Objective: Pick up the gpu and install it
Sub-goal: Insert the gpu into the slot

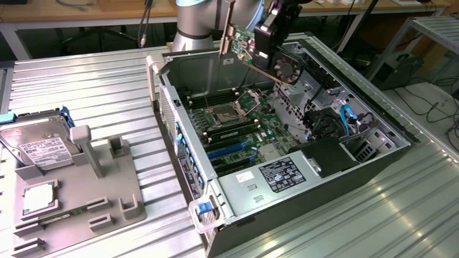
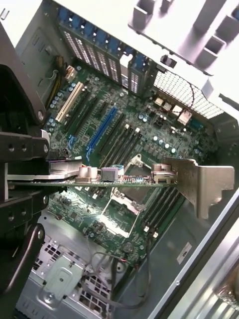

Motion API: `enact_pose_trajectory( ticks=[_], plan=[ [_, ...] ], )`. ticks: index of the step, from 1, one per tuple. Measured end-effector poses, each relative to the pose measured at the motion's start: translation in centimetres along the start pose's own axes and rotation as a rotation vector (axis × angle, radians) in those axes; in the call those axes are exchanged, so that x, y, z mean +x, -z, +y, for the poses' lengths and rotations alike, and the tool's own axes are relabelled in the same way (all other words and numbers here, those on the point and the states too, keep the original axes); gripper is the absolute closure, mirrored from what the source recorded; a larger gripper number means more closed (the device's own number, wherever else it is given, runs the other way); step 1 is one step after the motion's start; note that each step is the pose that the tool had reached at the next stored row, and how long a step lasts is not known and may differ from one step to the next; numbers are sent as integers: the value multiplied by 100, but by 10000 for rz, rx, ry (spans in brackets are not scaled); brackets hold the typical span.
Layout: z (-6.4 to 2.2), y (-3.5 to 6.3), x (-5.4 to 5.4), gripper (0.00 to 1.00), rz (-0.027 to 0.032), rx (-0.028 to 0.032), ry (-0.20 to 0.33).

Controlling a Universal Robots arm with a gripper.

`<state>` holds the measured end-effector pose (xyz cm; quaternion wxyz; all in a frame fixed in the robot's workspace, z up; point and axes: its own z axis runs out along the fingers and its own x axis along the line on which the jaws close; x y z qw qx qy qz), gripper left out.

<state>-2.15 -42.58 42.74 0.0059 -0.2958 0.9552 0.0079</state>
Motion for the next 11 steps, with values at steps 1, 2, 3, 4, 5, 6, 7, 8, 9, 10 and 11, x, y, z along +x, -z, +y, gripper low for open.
enact_pose_trajectory(
  ticks=[1,2,3,4,5,6,7,8,9,10,11],
  plan=[
    [0,0,0,72,2,-2,167],
    [0,-1,0,72,4,-5,336],
    [0,-1,0,72,6,-7,504],
    [0,-1,0,72,8,-10,682],
    [0,-2,0,72,10,-13,841],
    [0,-3,0,72,12,-15,996],
    [0,-4,0,72,13,-17,1094],
    [0,-5,0,72,14,-19,1193],
    [0,-5,0,72,16,-20,1304],
    [0,-6,0,72,17,-23,1426],
    [0,-7,0,72,19,-24,1556]
  ],
)
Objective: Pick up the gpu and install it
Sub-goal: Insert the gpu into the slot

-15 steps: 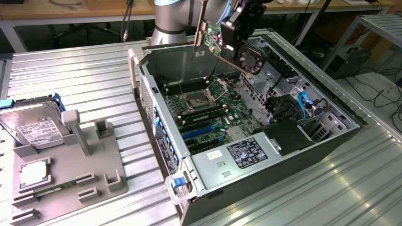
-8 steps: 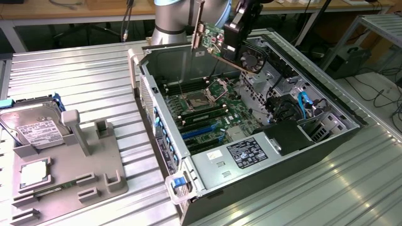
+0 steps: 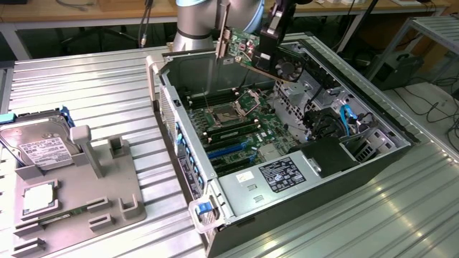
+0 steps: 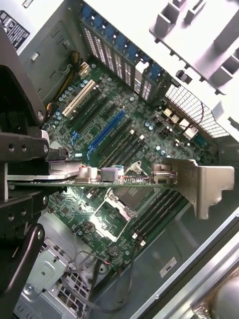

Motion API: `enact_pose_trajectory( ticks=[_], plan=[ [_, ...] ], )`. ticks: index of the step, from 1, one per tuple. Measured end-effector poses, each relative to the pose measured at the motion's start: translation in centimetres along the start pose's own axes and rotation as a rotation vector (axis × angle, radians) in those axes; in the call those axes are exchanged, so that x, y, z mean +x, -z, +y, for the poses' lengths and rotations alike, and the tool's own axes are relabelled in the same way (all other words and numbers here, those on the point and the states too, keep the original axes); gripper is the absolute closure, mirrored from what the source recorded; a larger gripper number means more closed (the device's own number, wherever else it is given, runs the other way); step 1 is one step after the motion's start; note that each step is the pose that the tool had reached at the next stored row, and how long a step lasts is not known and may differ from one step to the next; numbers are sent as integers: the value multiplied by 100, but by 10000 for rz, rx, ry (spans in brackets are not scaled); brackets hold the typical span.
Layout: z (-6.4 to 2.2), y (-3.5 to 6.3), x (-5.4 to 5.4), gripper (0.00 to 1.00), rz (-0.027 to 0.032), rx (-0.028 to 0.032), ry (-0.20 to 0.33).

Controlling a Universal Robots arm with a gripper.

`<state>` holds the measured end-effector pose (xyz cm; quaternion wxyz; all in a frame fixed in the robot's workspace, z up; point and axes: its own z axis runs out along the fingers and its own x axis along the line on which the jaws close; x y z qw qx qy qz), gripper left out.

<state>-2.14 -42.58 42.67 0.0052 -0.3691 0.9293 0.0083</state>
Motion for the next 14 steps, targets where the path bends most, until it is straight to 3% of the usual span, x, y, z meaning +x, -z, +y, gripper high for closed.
enact_pose_trajectory(
  ticks=[14],
  plan=[
    [0,-12,0,72,22,-31,1956]
  ],
)
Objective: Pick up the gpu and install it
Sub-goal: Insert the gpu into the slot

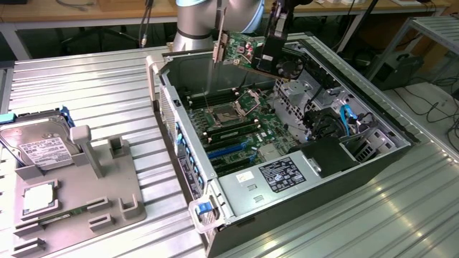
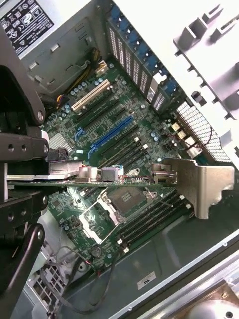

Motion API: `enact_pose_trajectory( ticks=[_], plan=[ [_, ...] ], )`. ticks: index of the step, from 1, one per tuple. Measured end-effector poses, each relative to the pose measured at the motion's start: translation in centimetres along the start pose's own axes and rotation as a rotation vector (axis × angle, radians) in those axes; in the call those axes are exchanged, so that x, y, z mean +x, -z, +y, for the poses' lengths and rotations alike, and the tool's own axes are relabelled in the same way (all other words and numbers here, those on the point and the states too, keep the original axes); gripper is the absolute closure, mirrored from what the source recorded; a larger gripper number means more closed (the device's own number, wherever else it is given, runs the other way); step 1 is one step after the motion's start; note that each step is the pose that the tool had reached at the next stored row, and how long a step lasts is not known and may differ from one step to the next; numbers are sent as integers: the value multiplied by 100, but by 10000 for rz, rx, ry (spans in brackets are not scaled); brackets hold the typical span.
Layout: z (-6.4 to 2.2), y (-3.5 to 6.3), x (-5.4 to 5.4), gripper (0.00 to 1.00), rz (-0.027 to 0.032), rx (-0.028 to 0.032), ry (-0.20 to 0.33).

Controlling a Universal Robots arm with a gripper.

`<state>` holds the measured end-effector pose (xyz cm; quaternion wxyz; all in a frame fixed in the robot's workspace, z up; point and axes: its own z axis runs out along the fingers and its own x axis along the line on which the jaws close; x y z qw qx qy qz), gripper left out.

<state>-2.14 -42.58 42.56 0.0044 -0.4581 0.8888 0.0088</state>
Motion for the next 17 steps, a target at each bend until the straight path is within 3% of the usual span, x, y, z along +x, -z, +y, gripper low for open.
enact_pose_trajectory(
  ticks=[17],
  plan=[
    [-1,-19,2,72,29,-40,2518]
  ],
)
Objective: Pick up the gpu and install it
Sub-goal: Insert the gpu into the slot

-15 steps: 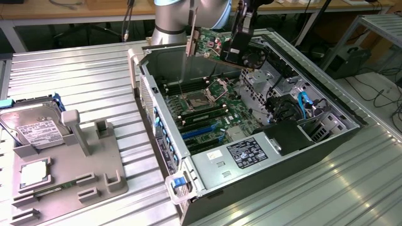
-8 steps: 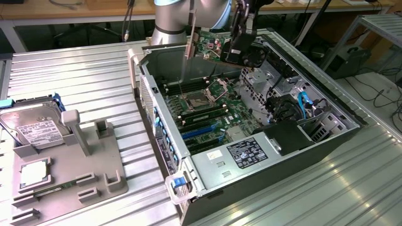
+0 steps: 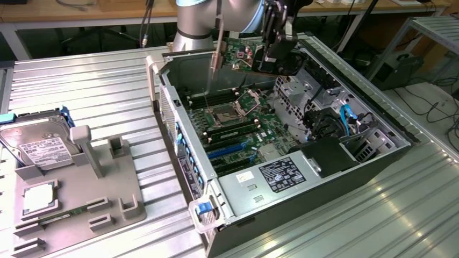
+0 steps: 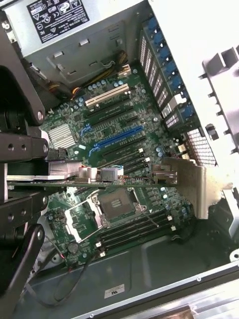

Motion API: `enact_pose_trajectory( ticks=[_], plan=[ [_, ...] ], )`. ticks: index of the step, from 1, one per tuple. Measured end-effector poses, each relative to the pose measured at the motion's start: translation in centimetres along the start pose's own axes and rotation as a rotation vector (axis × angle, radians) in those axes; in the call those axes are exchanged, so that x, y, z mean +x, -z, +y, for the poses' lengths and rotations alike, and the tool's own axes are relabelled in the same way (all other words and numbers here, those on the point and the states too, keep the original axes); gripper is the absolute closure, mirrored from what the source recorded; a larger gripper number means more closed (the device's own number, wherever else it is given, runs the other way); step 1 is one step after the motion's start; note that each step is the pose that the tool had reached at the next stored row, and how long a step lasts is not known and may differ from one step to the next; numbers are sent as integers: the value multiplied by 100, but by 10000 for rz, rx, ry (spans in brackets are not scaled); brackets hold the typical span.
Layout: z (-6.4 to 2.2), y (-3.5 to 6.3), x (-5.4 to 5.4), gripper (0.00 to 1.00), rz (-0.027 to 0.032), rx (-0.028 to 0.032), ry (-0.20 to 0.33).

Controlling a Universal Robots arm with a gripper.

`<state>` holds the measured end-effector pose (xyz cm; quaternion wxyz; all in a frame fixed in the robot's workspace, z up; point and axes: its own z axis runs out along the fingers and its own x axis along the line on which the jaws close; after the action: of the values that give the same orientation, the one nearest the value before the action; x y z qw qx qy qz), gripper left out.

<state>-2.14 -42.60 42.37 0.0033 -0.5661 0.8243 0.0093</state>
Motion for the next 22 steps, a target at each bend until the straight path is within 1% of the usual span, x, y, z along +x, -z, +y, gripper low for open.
enact_pose_trajectory(
  ticks=[16,19,22],
  plan=[
    [-1,-17,2,72,26,-31,2205],
    [-1,-19,2,72,28,-34,2452],
    [-1,-21,2,72,29,-35,2473]
  ],
)
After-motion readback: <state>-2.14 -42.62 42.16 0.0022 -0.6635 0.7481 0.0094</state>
